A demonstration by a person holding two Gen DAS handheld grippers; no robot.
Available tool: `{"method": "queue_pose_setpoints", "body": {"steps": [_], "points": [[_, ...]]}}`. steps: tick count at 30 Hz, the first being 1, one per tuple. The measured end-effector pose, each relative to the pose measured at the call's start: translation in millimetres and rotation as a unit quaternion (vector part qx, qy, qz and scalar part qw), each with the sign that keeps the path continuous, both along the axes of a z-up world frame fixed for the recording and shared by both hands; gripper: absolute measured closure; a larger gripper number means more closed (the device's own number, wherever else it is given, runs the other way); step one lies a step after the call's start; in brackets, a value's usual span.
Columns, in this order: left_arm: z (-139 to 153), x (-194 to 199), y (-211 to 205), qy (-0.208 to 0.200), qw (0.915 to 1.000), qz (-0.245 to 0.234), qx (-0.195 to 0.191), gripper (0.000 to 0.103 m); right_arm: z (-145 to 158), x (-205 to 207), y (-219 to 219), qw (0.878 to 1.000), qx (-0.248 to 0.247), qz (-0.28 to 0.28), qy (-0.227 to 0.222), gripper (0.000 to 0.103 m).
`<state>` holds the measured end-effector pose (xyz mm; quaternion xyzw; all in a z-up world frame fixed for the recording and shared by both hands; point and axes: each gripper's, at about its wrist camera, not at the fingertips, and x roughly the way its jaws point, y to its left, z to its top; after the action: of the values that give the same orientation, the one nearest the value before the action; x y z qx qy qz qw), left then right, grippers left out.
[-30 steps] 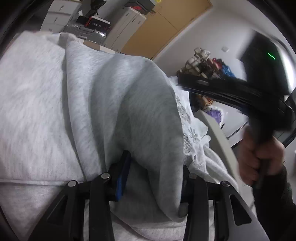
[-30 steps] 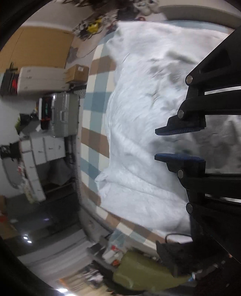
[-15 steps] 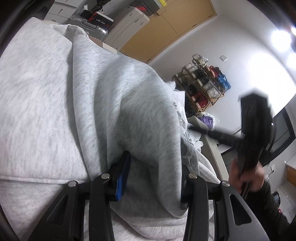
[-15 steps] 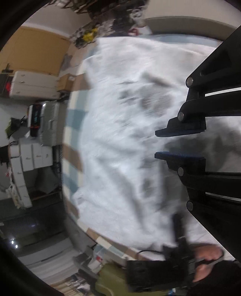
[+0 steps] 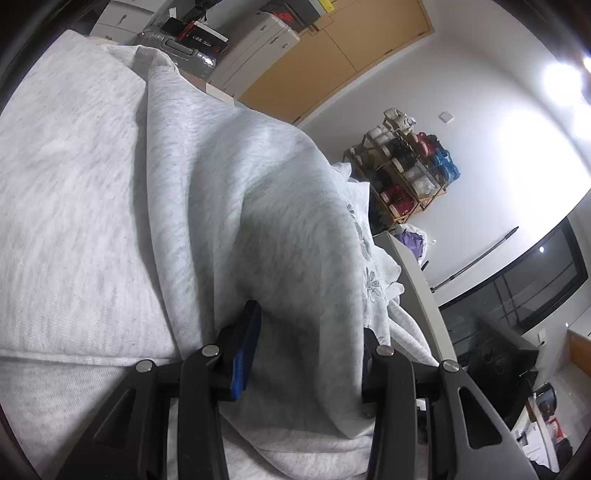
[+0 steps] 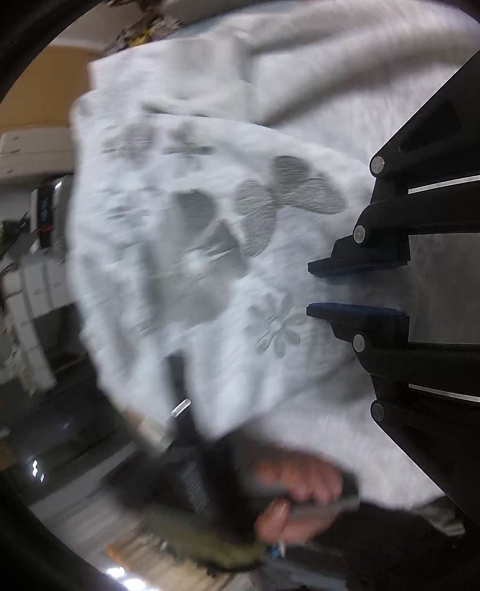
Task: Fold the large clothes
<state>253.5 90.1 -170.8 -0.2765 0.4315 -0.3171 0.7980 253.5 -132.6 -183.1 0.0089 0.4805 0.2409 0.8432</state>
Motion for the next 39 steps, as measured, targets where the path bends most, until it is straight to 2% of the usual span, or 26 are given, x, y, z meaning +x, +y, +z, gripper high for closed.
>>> {"method": "queue_pose_setpoints", "body": {"steps": [3, 4, 6, 8, 9, 11, 12, 13, 14, 15, 16, 17, 18, 20, 21, 22, 23, 25, 27, 29, 32, 36, 37, 38, 39], "points": [[1, -1, -2, -0.004, 1.0, 0.002, 0.006, 0.067, -8, 11, 0, 0.999, 0.04, -0.015, 0.02, 0.089], [1, -1, -2, -0.005, 1.0, 0.002, 0.008, 0.067, -6, 11, -9, 0.997, 0.067, -0.014, 0.022, 0.089], [1, -1, -4, -0.008, 0.9999, 0.004, 0.014, 0.067, 4, 11, -21, 0.993, 0.119, -0.02, -0.017, 0.089], [4, 0, -11, -0.011, 0.9995, 0.005, 0.029, 0.067, 14, 10, -35, 0.985, 0.143, -0.04, -0.087, 0.087], [6, -1, -14, -0.015, 0.9991, 0.005, 0.041, 0.067, 13, 10, -45, 0.977, 0.16, -0.067, -0.124, 0.079], [10, 1, -21, -0.005, 0.9981, 0.008, 0.061, 0.067, 6, 6, -59, 0.967, 0.189, -0.096, -0.143, 0.071], [14, 4, -26, 0.007, 0.9971, 0.01, 0.075, 0.067, -10, 8, -69, 0.958, 0.225, -0.111, -0.14, 0.071], [18, 7, -30, 0.021, 0.9955, 0.009, 0.092, 0.073, -19, 12, -76, 0.951, 0.255, -0.121, -0.128, 0.071], [23, 12, -36, 0.036, 0.9932, 0.002, 0.111, 0.097, -16, 11, -84, 0.947, 0.273, -0.126, -0.113, 0.071], [26, 17, -42, 0.052, 0.9911, -0.01, 0.122, 0.101, -21, 10, -92, 0.937, 0.304, -0.127, -0.117, 0.068], [34, 25, -48, 0.07, 0.9878, -0.016, 0.138, 0.101, -20, 7, -96, 0.93, 0.315, -0.136, -0.131, 0.061], [44, 31, -52, 0.07, 0.9862, -0.014, 0.15, 0.101, -16, 7, -106, 0.926, 0.32, -0.14, -0.139, 0.043], [57, 37, -56, 0.056, 0.9845, -0.02, 0.165, 0.101, -13, 5, -111, 0.922, 0.328, -0.143, -0.146, 0.032], [89, 49, -70, 0.007, 0.9735, -0.026, 0.227, 0.101, -12, 0, -119, 0.917, 0.342, -0.141, -0.15, 0.032], [100, 54, -73, -0.008, 0.9686, -0.023, 0.247, 0.101, -16, 1, -118, 0.916, 0.344, -0.14, -0.148, 0.032], [116, 61, -76, -0.027, 0.9629, -0.02, 0.268, 0.101, -6, -2, -121, 0.916, 0.347, -0.137, -0.147, 0.032], [141, 69, -80, -0.059, 0.9554, -0.003, 0.289, 0.102, -8, -1, -120, 0.915, 0.35, -0.135, -0.149, 0.032], [177, 76, -83, -0.113, 0.9445, 0.024, 0.308, 0.102, 13, -14, -132, 0.914, 0.353, -0.133, -0.15, 0.032], [195, 78, -85, -0.132, 0.9418, 0.044, 0.306, 0.102, 24, -22, -134, 0.913, 0.357, -0.131, -0.147, 0.032], [183, 64, -87, -0.144, 0.9386, 0.039, 0.311, 0.102, 25, -23, -136, 0.913, 0.358, -0.131, -0.144, 0.032], [125, 27, -99, -0.142, 0.9341, 0.013, 0.327, 0.102, 48, -31, -150, 0.911, 0.363, -0.133, -0.144, 0.032], [32, -2, -109, -0.08, 0.9202, -0.047, 0.38, 0.101, 56, -32, -149, 0.911, 0.365, -0.132, -0.14, 0.032], [27, -6, -105, -0.082, 0.9253, -0.04, 0.368, 0.101, 57, -33, -149, 0.912, 0.363, -0.131, -0.14, 0.032], [30, -5, -97, -0.078, 0.9357, -0.031, 0.343, 0.101, 59, -33, -149, 0.912, 0.362, -0.131, -0.14, 0.032], [35, 1, -87, -0.052, 0.9476, -0.024, 0.314, 0.101, 60, -34, -149, 0.912, 0.362, -0.13, -0.139, 0.032]]}}
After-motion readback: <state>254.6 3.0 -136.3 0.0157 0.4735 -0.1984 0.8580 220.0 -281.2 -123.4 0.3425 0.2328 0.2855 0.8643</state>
